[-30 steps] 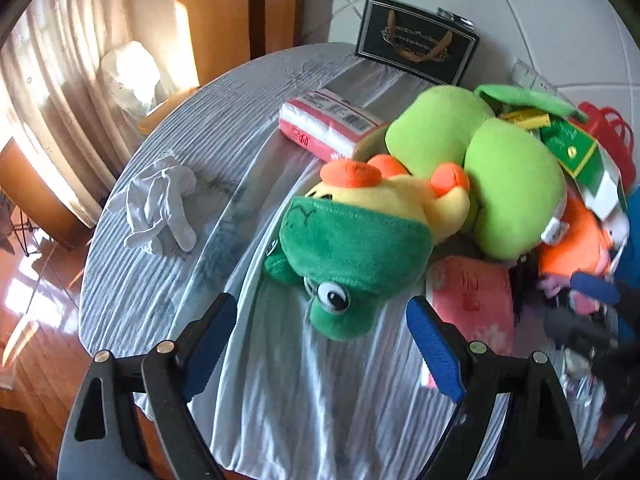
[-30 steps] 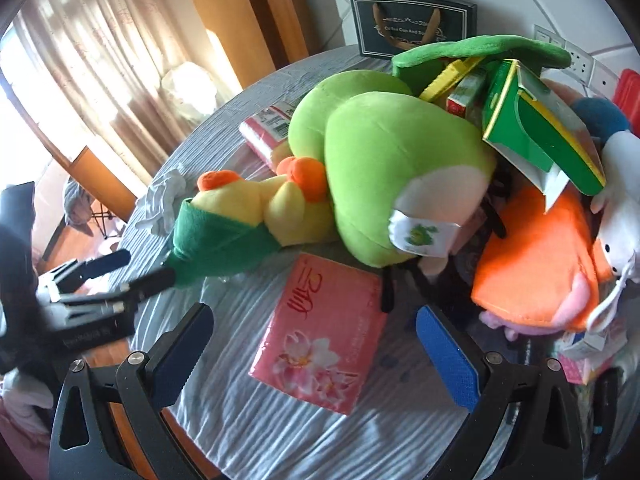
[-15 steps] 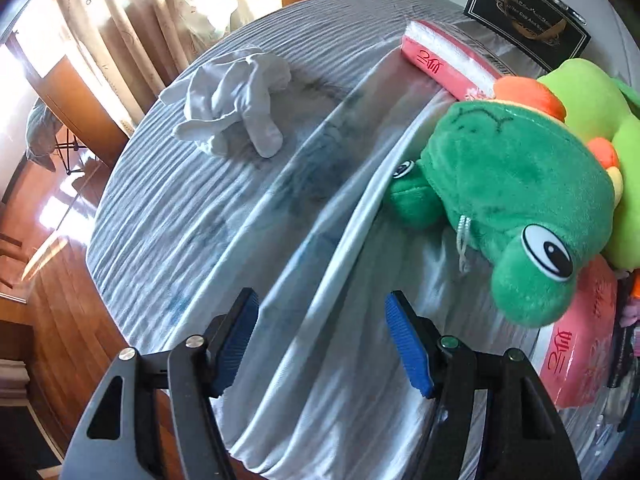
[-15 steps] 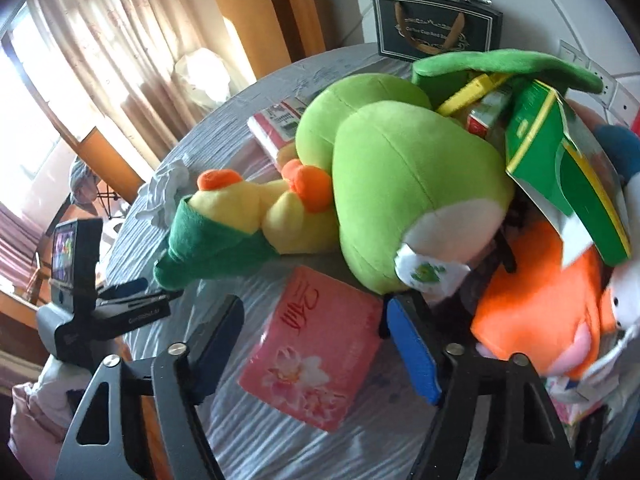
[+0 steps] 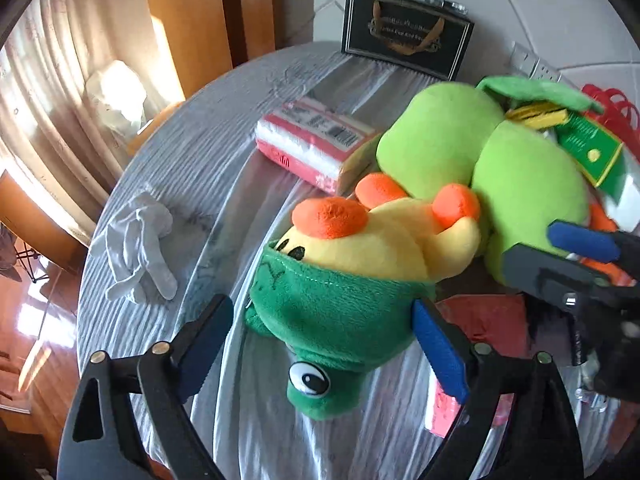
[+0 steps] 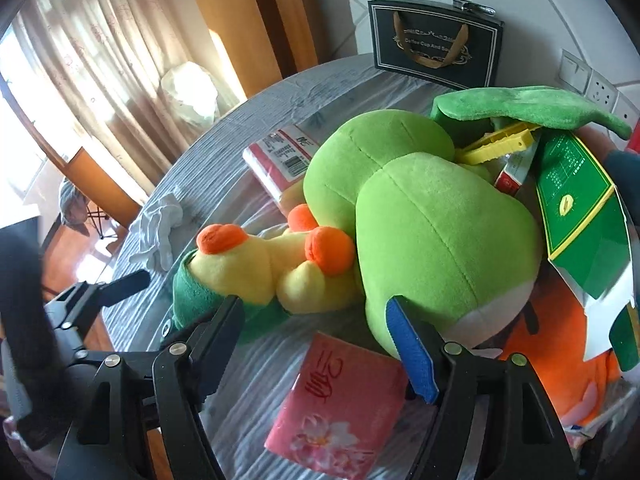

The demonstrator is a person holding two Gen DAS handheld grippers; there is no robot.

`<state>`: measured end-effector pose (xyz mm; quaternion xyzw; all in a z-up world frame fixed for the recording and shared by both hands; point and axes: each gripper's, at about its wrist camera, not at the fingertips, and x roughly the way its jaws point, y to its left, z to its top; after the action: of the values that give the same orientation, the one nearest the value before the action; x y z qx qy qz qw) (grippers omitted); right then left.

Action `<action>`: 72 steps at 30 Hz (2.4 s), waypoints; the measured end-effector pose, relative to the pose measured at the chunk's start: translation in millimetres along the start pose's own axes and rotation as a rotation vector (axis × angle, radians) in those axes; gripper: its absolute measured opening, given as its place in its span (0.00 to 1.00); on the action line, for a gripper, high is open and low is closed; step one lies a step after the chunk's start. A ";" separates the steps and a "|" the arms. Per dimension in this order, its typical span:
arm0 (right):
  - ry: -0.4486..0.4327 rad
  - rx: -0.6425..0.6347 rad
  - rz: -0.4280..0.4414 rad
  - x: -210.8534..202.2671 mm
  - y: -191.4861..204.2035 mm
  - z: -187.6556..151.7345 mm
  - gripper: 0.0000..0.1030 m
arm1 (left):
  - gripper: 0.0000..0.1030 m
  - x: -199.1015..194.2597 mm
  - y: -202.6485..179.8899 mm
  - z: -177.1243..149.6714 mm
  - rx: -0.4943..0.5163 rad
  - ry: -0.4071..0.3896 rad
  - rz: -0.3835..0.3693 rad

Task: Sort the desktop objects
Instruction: 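Close both grippers on the yellow duck plush in the green frog hood, then lift the duck plush with both grippers and carry it over the bin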

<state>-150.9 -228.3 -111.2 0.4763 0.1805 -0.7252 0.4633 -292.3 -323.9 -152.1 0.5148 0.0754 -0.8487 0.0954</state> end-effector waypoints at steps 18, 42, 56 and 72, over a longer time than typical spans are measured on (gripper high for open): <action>0.152 0.044 0.016 64.9 38.7 -16.4 0.41 | 0.87 20.3 66.7 -31.6 0.077 0.066 -0.083; 0.125 0.013 0.068 70.8 20.4 -24.5 0.31 | 0.88 0.4 41.5 -21.6 0.039 0.015 -0.028; 0.151 -0.027 0.100 77.2 7.8 -21.5 0.39 | 1.00 41.0 30.9 -31.1 0.036 0.086 -0.078; 0.011 -0.113 0.110 27.9 23.3 -35.9 0.28 | 0.75 -14.8 17.7 -36.6 0.068 -0.114 -0.039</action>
<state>-115.7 -228.8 -148.2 0.4625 0.1974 -0.6847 0.5276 -250.0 -331.6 -156.3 0.4670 0.0510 -0.8803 0.0657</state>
